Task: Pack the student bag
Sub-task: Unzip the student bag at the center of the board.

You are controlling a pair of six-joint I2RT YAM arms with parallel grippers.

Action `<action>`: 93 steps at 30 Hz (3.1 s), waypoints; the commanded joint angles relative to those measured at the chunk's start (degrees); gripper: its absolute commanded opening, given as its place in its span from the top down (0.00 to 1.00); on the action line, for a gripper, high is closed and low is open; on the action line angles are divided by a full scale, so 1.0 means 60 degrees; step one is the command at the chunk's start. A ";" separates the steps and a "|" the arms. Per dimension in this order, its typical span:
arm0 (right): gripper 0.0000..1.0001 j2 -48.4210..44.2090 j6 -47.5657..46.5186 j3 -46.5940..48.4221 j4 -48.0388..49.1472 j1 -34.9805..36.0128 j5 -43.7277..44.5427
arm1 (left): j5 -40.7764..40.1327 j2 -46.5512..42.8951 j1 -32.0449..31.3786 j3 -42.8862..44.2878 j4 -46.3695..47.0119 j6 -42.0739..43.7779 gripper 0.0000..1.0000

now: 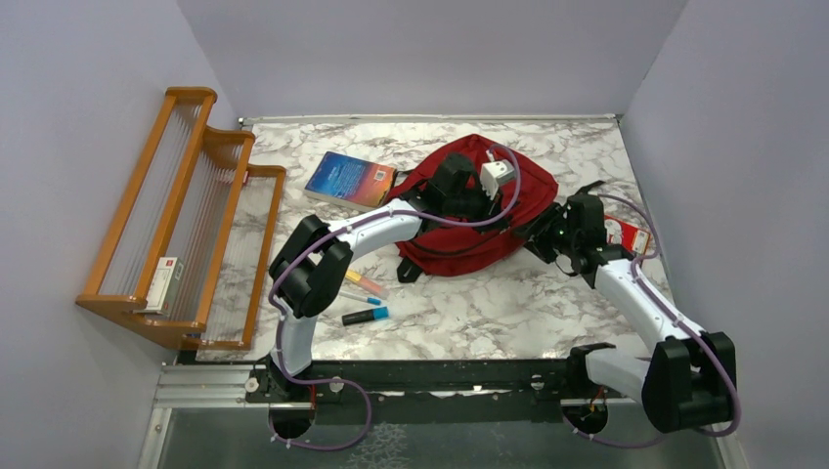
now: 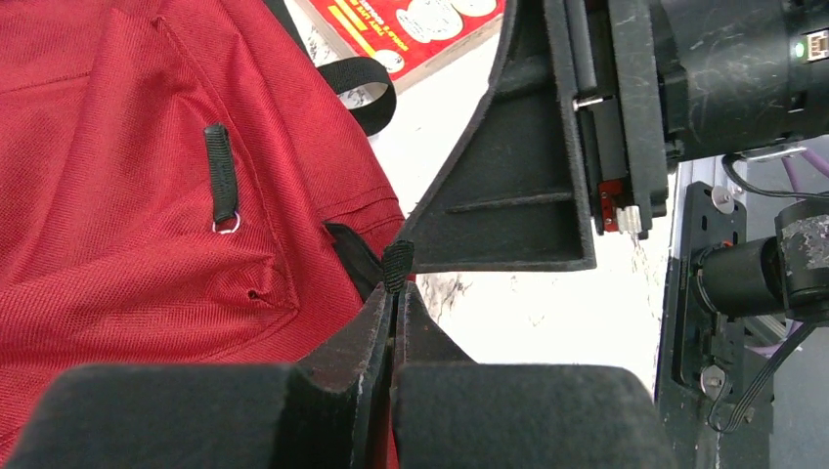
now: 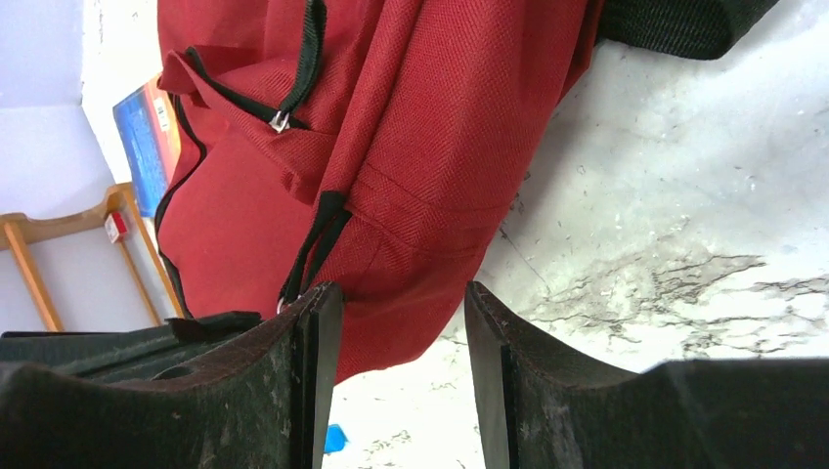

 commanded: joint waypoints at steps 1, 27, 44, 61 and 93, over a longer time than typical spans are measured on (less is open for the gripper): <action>0.46 0.0402 0.0723 0.0003 0.0399 0.0020 0.0029 | 0.0348 -0.0034 -0.0035 -0.0157 0.0226 0.0045 1.00; 0.99 0.1262 0.0689 0.0191 0.0757 0.0011 0.1381 | -0.0362 -0.0761 0.0098 -0.1160 -0.0289 0.0154 1.00; 0.99 0.1308 -0.0012 0.0735 0.0092 -0.0066 0.3374 | -0.1466 -0.2548 0.0420 -0.2203 -0.1328 0.0339 1.00; 0.99 0.1613 -0.1022 0.1458 -0.0204 -0.0156 0.3868 | -0.3273 -0.4734 0.1204 -0.3990 -0.2329 0.0351 1.00; 0.37 -0.0341 -0.8580 0.0967 0.2836 0.0310 -0.7532 | -0.1785 -0.4263 0.1824 -0.3711 -0.0463 -0.0939 1.00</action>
